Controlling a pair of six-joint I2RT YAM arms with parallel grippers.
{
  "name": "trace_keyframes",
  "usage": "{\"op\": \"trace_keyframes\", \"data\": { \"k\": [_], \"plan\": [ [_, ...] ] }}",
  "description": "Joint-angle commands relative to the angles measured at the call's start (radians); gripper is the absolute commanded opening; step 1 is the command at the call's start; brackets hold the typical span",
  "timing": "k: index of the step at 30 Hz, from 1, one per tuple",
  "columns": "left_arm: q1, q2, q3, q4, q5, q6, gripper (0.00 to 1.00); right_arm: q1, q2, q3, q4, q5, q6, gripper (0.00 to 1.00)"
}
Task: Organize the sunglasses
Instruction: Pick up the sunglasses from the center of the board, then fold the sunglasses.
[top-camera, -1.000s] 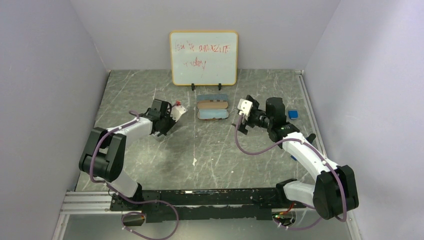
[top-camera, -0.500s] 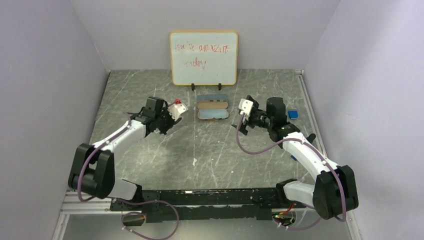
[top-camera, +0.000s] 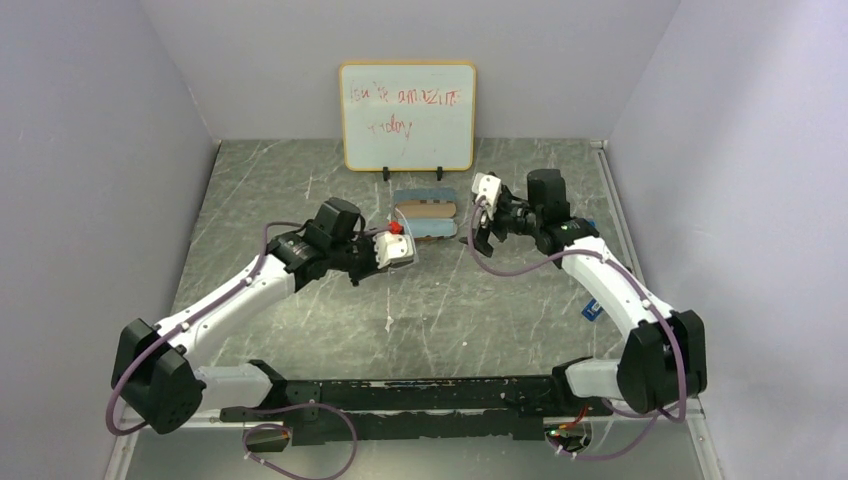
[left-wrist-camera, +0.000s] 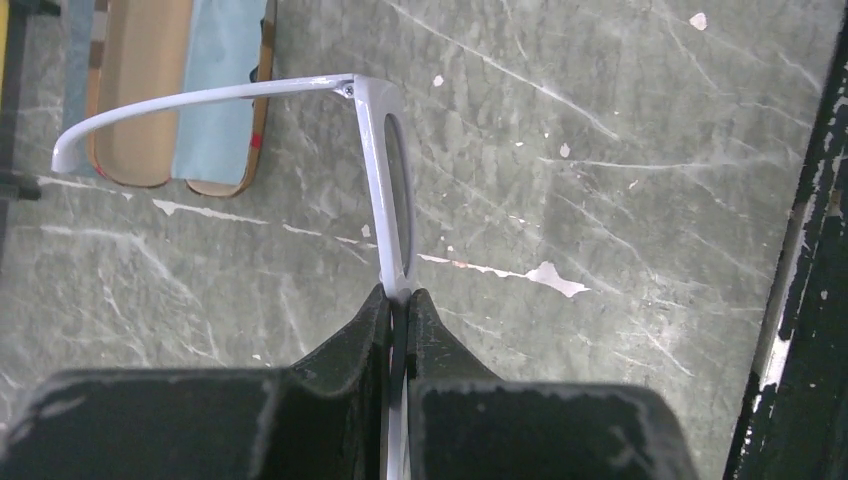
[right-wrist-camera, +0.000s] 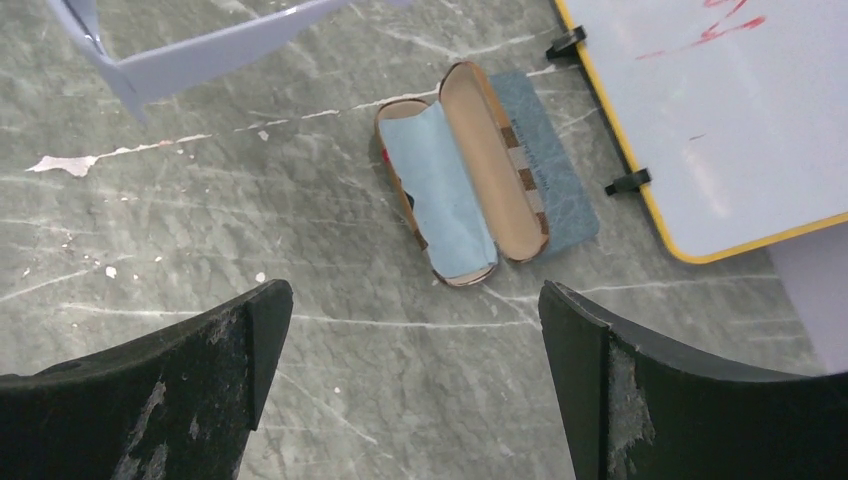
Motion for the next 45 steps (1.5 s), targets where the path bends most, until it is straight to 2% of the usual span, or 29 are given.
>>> {"op": "trace_keyframes", "data": {
  "k": [1, 6, 15, 28, 35, 38, 45],
  "plan": [
    [-0.030, -0.008, 0.092, -0.058, 0.034, 0.043, 0.05, -0.004, 0.058, 0.066, -0.105, -0.026, 0.068, 0.98],
    [-0.081, 0.010, 0.119, -0.080, 0.048, 0.050, 0.05, 0.005, 0.105, 0.099, -0.116, -0.022, 0.129, 0.95],
    [-0.160, 0.054, 0.139, -0.055, 0.008, 0.036, 0.05, 0.114, 0.226, 0.247, -0.217, 0.127, 0.179, 0.87],
    [-0.201, 0.076, 0.176, -0.055, 0.014, 0.027, 0.05, 0.257, 0.277, 0.285, -0.320, -0.151, 0.103, 0.78],
    [-0.201, 0.076, 0.175, -0.057, 0.012, 0.030, 0.05, 0.257, 0.258, 0.266, -0.374, -0.292, 0.028, 0.78],
    [-0.202, 0.074, 0.183, -0.069, 0.019, 0.041, 0.05, 0.248, 0.263, 0.272, -0.375, -0.276, 0.035, 0.78],
    [-0.204, 0.065, 0.219, -0.188, 0.175, 0.116, 0.05, 0.074, 0.298, 0.339, -0.248, -0.260, 0.147, 0.79]
  ]
}}
